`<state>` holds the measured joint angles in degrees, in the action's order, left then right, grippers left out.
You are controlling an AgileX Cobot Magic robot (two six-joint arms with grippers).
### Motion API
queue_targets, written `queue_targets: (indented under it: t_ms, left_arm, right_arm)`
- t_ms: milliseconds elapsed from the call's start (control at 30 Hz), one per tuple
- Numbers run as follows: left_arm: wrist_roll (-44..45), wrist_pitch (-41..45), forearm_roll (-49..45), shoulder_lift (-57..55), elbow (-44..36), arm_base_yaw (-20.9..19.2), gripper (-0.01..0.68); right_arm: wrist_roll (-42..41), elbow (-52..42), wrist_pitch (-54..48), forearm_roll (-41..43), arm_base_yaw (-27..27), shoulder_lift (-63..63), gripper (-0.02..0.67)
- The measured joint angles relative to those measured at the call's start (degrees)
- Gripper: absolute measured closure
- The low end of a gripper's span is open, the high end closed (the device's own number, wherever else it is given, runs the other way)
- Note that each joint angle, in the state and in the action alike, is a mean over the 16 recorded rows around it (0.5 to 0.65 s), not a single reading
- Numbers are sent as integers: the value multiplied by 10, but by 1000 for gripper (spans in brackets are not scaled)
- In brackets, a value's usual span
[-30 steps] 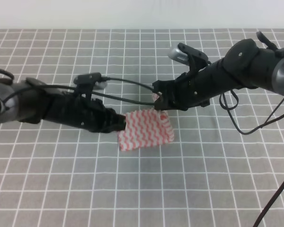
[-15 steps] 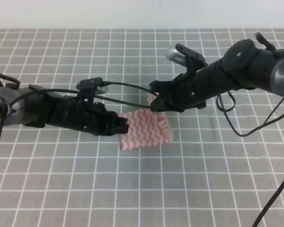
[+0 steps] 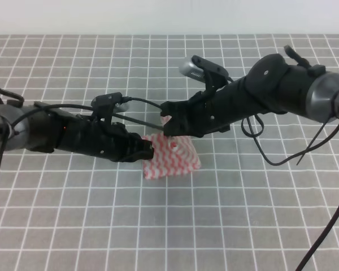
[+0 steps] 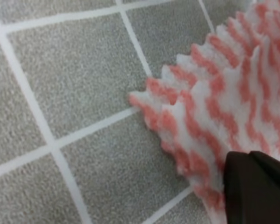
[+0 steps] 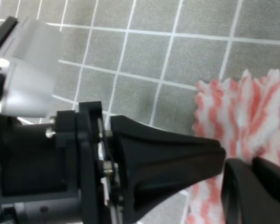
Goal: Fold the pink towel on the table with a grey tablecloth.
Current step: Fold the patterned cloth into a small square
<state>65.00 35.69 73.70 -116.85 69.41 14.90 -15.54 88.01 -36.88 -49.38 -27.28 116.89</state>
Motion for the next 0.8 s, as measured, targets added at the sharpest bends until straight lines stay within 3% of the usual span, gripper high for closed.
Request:
queue_targets:
  t_ms: [800]
  left_arm:
    - [21, 101, 14, 42, 0, -59, 676]
  right_arm:
    - [-1, 1, 7, 2, -4, 6, 661]
